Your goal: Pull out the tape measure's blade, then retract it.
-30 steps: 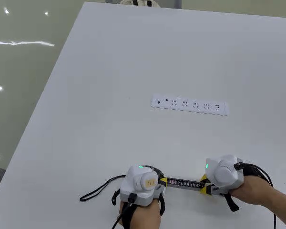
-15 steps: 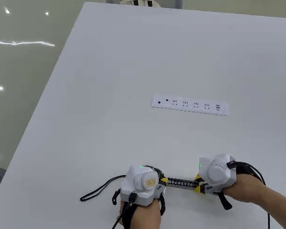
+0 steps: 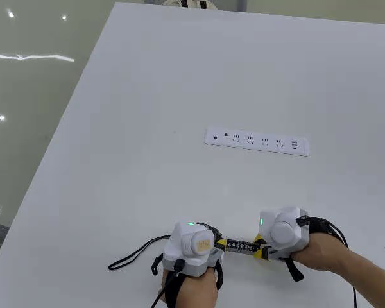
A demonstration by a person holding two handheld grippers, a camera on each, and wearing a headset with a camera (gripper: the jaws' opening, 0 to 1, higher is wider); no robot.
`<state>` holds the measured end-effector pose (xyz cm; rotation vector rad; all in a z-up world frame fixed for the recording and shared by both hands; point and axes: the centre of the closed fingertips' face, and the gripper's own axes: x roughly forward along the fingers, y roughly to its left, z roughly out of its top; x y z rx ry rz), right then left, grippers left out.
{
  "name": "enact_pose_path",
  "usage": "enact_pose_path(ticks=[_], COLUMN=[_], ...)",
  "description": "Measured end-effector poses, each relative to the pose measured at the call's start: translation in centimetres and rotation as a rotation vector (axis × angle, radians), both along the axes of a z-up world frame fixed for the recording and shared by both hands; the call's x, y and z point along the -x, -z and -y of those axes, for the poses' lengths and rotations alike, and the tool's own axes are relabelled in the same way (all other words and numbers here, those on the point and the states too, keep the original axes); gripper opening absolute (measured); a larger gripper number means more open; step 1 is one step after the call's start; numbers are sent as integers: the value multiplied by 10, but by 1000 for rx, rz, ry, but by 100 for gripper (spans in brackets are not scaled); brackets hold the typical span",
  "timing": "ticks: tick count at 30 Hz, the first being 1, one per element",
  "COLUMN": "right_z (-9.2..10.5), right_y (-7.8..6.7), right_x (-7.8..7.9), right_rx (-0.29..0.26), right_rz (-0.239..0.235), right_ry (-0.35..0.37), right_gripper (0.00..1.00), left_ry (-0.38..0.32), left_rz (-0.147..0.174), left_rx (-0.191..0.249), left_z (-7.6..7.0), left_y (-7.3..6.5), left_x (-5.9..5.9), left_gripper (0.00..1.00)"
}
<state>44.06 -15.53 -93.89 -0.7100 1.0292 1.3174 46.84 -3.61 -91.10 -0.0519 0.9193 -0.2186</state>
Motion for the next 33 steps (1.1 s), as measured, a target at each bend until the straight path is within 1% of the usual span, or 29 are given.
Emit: enact_pose_path(ticks=[3, 16, 29, 33], right_z=[-1, -20, -33, -38], right_y=[0, -1, 0, 0], right_x=[0, -2, -4, -5], right_rx=[-1, -12, -25, -27], right_rz=[0, 8, 9, 14], right_ry=[-1, -13, -20, -27], right_gripper=[15, 15, 15, 15], left_ry=[0, 1, -1, -1], left_rz=[0, 3, 1, 1], left_rx=[0, 1, 1, 1], left_z=[0, 0, 0, 0], left_y=[0, 0, 1, 0], left_x=[0, 1, 0, 1], left_gripper=[60, 60, 60, 60])
